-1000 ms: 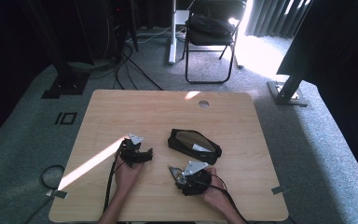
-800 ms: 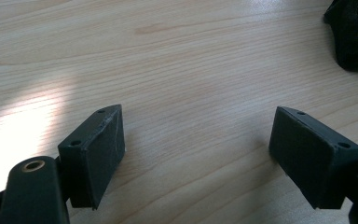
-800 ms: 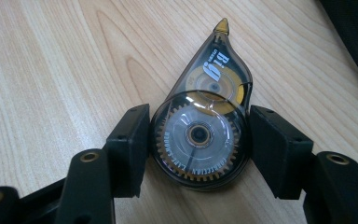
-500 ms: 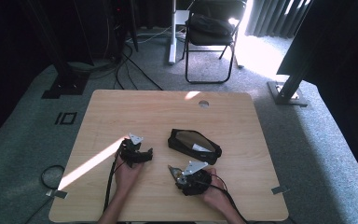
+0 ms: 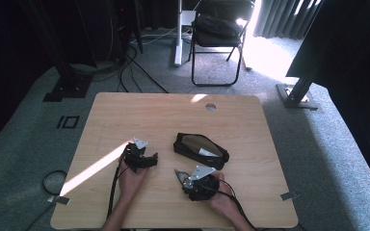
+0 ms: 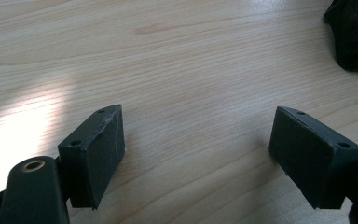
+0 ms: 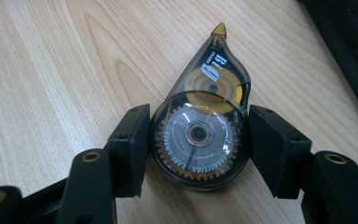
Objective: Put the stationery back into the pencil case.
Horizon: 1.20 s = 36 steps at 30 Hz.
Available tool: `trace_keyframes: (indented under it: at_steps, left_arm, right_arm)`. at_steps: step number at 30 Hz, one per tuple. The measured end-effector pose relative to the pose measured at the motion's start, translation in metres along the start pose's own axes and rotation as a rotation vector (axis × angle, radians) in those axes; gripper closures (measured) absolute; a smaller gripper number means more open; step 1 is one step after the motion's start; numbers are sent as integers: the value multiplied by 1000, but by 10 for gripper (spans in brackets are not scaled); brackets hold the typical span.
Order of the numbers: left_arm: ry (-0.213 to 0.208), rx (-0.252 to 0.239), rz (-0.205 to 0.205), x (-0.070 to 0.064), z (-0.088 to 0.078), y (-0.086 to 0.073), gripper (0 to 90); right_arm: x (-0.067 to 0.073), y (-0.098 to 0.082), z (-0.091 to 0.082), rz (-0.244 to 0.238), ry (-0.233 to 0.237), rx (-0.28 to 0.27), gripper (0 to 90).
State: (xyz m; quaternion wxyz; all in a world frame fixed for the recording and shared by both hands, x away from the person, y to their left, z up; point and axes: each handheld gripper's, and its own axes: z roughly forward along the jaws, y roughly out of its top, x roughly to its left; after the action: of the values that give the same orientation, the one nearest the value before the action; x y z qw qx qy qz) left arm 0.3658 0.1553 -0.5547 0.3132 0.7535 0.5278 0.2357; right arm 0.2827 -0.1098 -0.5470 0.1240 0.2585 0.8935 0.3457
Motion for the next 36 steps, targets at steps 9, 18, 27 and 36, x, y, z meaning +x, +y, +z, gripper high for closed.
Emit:
trace_keyframes:
  at_steps: [9, 18, 27, 36]
  left_arm:
    - [0, 0, 0, 0, 0, 0, 185]
    - [-1, 0, 0, 0, 0, 0, 185]
    - [-1, 0, -1, 0, 0, 0, 185]
    - [-1, -1, -1, 0, 0, 0, 185]
  right_arm:
    - [-1, 2, -7, 0, -11, -26, 414]
    - [-1, 4, -11, -4, -18, -34, 413]
    - [-2, 5, -17, -7, -30, -47, 413]
    - [-4, 7, -22, -8, -38, -58, 414]
